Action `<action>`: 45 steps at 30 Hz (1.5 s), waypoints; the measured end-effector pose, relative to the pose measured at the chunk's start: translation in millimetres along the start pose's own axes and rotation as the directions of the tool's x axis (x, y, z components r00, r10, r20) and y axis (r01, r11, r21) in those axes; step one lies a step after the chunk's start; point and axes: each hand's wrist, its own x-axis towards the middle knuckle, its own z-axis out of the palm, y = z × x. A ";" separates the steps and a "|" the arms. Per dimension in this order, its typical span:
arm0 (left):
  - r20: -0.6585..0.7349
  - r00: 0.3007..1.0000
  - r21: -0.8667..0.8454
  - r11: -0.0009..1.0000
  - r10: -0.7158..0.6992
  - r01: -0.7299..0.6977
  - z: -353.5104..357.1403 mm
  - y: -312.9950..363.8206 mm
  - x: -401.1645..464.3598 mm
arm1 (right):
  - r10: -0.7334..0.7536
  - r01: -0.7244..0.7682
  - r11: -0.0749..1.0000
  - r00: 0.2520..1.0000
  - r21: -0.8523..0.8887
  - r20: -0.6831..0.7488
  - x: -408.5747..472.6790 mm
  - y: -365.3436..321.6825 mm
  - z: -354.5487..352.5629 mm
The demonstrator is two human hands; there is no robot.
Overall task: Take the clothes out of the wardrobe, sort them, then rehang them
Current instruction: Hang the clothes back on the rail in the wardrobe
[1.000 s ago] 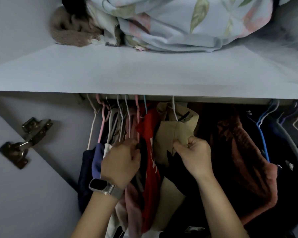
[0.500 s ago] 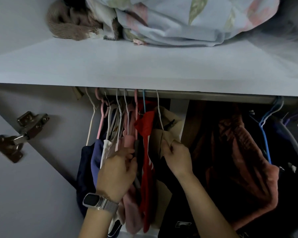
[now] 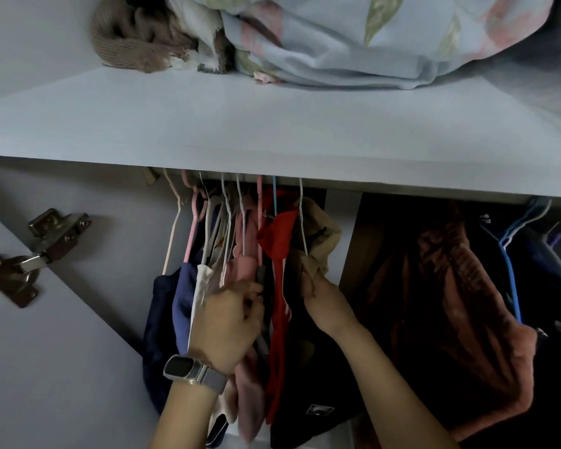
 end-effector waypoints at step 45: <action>0.561 -0.416 -0.763 0.251 0.716 -0.596 124.2 229.6 -538.8 | 0.649 -0.292 0.382 -0.590 0.877 -0.479 -805.5 8.6 136.3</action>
